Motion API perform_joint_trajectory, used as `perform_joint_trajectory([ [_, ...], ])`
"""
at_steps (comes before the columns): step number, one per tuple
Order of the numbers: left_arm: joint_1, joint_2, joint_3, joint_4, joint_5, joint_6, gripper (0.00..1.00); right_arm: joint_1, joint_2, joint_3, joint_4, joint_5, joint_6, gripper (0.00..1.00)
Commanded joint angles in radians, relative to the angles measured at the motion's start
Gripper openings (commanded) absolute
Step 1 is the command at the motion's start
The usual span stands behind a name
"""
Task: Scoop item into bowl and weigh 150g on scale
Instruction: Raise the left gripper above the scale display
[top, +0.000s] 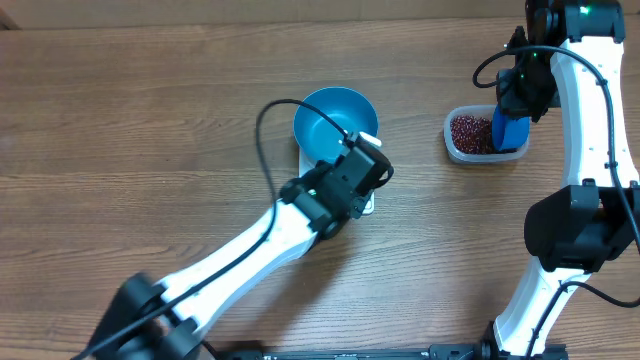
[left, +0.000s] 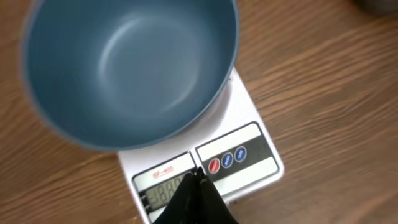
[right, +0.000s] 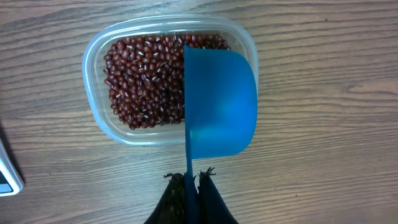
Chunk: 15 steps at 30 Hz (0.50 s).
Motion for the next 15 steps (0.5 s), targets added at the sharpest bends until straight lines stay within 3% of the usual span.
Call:
perform_joint_trajectory([
  [1, 0.014, 0.000, 0.009, -0.063, 0.024, -0.108, 0.04, 0.002, -0.010, 0.006, 0.000, -0.004, 0.002, 0.04],
  [5, 0.039, 0.037, 0.007, -0.131, 0.135, -0.161, 0.04, 0.002, -0.010, 0.006, 0.001, -0.004, 0.003, 0.04],
  [15, 0.083, 0.192, 0.006, -0.095, 0.137, -0.182, 0.04, 0.002, -0.010, 0.006, 0.003, -0.005, 0.003, 0.04],
])
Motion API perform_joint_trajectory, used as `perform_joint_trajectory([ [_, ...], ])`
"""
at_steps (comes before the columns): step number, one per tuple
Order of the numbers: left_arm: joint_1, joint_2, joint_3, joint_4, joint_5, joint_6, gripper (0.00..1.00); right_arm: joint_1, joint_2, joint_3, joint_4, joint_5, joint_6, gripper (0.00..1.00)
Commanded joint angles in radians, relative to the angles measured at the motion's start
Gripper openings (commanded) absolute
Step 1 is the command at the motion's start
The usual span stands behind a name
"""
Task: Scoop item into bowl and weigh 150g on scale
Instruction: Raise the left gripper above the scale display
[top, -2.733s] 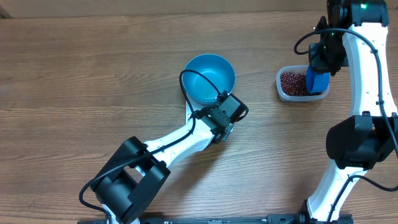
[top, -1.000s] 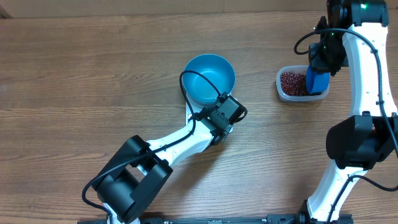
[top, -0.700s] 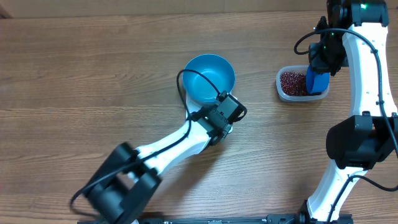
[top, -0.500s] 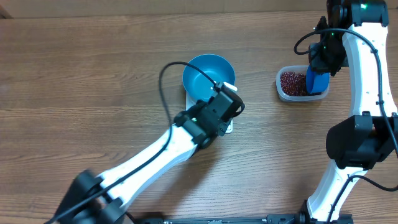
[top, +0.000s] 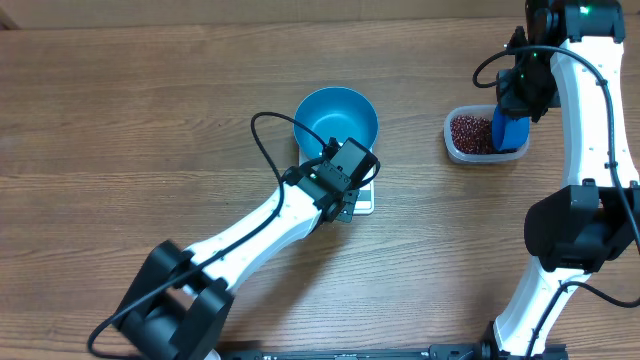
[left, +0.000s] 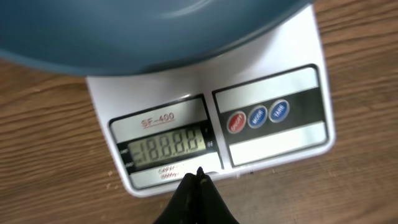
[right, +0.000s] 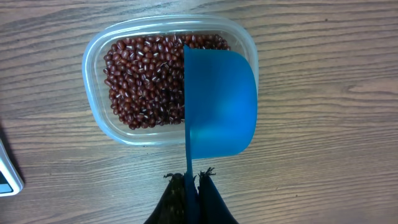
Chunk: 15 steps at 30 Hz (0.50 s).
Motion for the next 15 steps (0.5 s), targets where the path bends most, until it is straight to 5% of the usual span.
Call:
perform_joint_trajectory([
  [1, 0.011, 0.025, -0.001, 0.008, 0.020, -0.023, 0.04, 0.002, -0.010, 0.006, 0.002, -0.005, 0.003, 0.04],
  [15, 0.012, 0.020, 0.002, 0.000, 0.045, -0.011, 0.04, 0.002, -0.010, 0.006, 0.002, -0.005, 0.003, 0.04],
])
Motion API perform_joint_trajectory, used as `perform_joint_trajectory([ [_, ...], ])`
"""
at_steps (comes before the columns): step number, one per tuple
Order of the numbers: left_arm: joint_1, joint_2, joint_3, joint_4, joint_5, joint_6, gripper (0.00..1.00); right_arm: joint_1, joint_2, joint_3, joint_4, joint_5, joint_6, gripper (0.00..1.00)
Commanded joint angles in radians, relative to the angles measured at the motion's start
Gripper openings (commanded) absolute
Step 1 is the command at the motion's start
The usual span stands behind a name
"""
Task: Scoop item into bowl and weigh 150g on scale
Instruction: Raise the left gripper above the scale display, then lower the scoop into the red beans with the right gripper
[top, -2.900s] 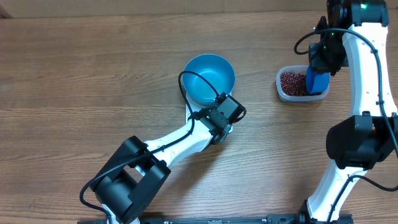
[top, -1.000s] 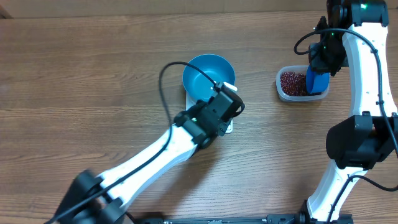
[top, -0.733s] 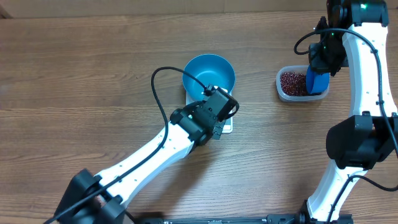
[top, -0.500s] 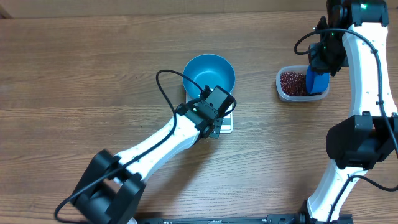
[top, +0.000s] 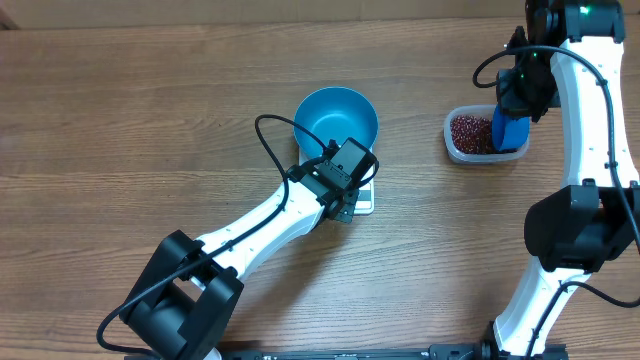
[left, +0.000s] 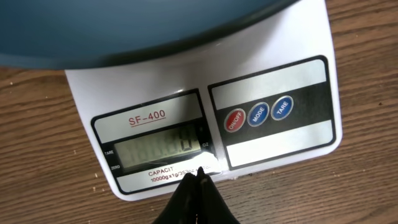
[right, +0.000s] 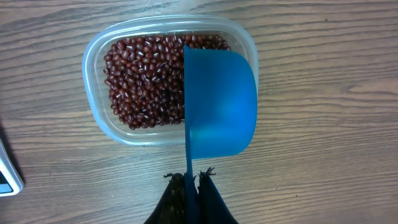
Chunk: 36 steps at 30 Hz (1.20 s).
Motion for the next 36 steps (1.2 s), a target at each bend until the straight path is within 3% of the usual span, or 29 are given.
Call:
perform_joint_trajectory([
  [1, 0.005, -0.007, 0.006, -0.005, 0.011, -0.006, 0.04, 0.002, -0.010, 0.006, 0.002, -0.005, 0.003, 0.04],
  [9, 0.007, -0.090, 0.073, -0.052, 0.006, 0.025, 0.04, 0.002, -0.010, 0.006, 0.002, -0.005, 0.003, 0.04],
  [16, 0.063, -0.139, 0.111, -0.103, 0.014, -0.016, 0.04, 0.002, -0.010, 0.006, 0.002, -0.005, 0.006, 0.04],
  [25, 0.117, -0.138, 0.110, -0.122, 0.115, -0.023, 0.04, 0.002, -0.010, 0.006, 0.002, -0.005, 0.007, 0.04],
  [36, 0.117, -0.138, 0.110, -0.119, 0.048, 0.001, 0.04, 0.002, -0.010, 0.006, -0.003, -0.011, 0.128, 0.04],
])
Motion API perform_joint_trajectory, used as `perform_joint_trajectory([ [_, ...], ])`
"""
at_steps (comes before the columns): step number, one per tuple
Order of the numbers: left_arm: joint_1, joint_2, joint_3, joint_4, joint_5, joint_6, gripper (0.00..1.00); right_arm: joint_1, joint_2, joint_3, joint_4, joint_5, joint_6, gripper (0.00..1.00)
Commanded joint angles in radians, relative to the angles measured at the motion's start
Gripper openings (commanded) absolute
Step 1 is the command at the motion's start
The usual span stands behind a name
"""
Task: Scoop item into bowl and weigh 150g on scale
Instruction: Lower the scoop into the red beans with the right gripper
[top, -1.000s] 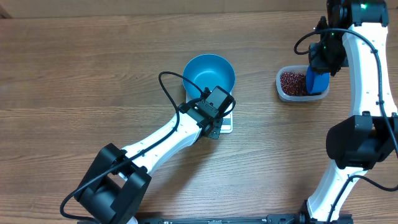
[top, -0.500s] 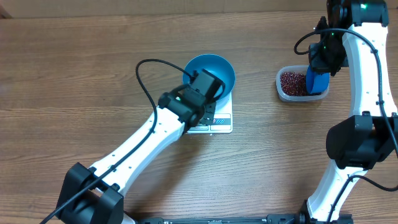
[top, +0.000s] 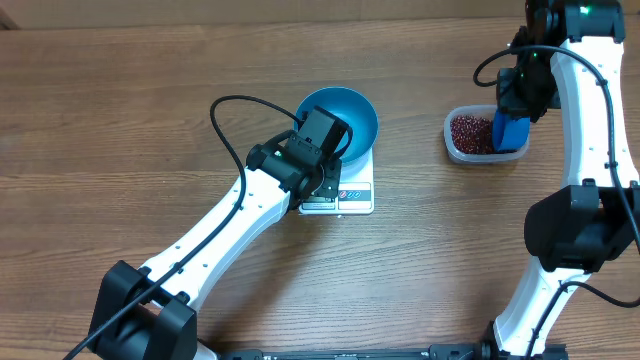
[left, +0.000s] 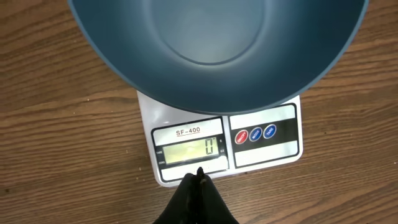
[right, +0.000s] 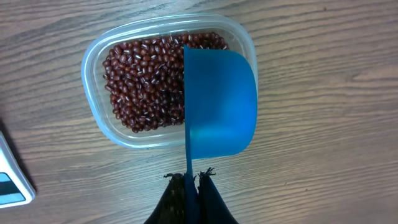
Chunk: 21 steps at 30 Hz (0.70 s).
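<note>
An empty blue bowl (left: 211, 50) sits on the white scale (left: 186, 171), whose display (left: 189, 149) reads 0. My left gripper (left: 199, 173) is shut and empty, raised over the scale's front edge. In the overhead view the bowl (top: 345, 115) and scale (top: 350, 195) lie mid-table, partly covered by the left arm. My right gripper (right: 191, 177) is shut on the handle of a blue scoop (right: 221, 102). The scoop hangs on edge above the right half of a clear tub of red beans (right: 146, 81).
The tub of beans (top: 470, 135) stands at the right of the wooden table, well apart from the scale. The right arm's base (top: 575, 230) rises at the right edge. A black cable (top: 235, 105) loops off the left arm near the bowl.
My left gripper has drawn up and back from the scale's front, so the whole bowl and scale show. The display now reads 0. The right gripper with the scoop shifted slightly.
My shut left gripper stood by the scale's buttons while the display showed all segments. It then sat lower at the scale's front edge, and the display was fading. Now it is raised and the scale reads 0. The right gripper held the scoop over the beans throughout.
</note>
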Motion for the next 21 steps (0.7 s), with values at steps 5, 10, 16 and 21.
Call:
perform_joint_trajectory([
  [5, 0.001, -0.006, 0.011, 0.012, -0.024, 0.002, 0.04, 0.002, -0.010, -0.007, 0.001, -0.084, 0.047, 0.04],
  [10, 0.001, -0.006, 0.011, 0.021, -0.024, 0.001, 0.04, 0.002, -0.010, -0.063, 0.036, -0.082, 0.050, 0.04],
  [16, 0.001, -0.006, 0.011, 0.021, -0.024, 0.002, 0.04, 0.002, -0.010, -0.129, 0.089, -0.056, 0.050, 0.04],
  [21, 0.001, -0.006, 0.011, 0.023, -0.025, 0.002, 0.04, 0.002, -0.010, -0.161, 0.119, -0.041, 0.050, 0.04],
])
